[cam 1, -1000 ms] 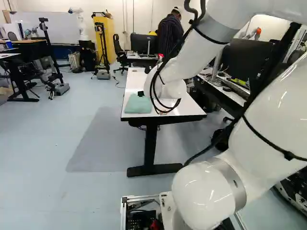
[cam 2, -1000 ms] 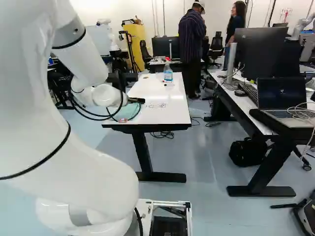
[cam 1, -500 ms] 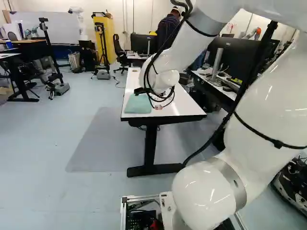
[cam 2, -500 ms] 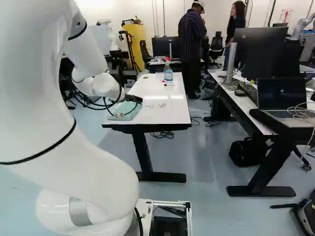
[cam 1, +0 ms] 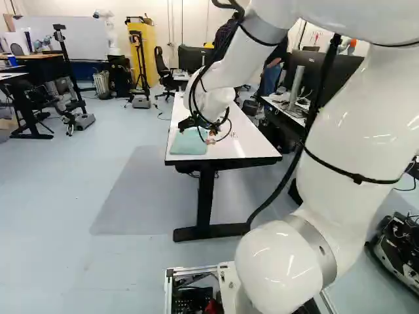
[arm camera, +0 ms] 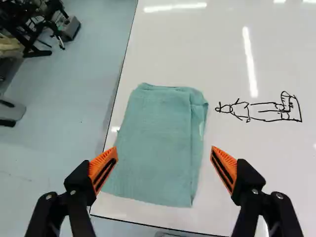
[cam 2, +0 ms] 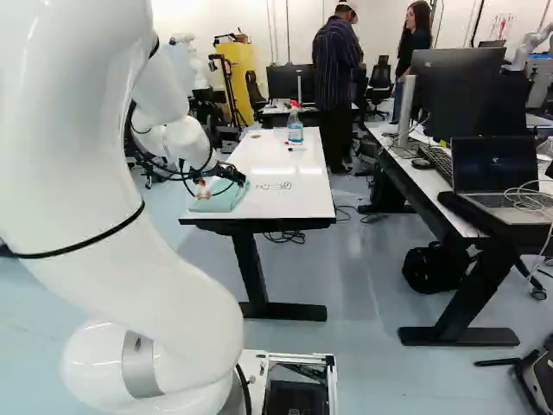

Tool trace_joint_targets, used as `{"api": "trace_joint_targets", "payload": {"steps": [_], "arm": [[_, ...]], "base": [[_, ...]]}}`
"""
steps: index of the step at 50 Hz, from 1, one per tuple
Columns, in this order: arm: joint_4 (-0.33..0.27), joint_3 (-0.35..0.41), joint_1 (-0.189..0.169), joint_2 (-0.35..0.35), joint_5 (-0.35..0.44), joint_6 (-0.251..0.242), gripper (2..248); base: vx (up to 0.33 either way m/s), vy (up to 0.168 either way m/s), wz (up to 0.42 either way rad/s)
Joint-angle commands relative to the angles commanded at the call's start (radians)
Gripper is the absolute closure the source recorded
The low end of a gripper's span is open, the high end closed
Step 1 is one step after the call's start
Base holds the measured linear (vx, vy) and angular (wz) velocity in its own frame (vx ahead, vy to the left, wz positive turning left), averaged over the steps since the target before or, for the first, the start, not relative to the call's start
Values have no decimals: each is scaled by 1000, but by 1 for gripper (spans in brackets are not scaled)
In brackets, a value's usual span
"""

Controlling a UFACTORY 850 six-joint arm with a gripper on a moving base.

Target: Clean the table with the green towel

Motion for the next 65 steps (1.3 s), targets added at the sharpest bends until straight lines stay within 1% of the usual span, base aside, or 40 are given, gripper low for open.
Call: {"api": "trace_joint_targets", "payload": {"steps": [21, 35, 59, 65], "arm": [[1, -120, 16, -107, -3, 0, 3], [1, -187, 41, -174, -3, 0, 3], [1, -201, 41, -237, -3, 0, 3], [1, -201, 41, -237, -3, 0, 3]], "base": [[0, 0, 0], [0, 0, 0], [0, 0, 0], [0, 0, 0]]}}
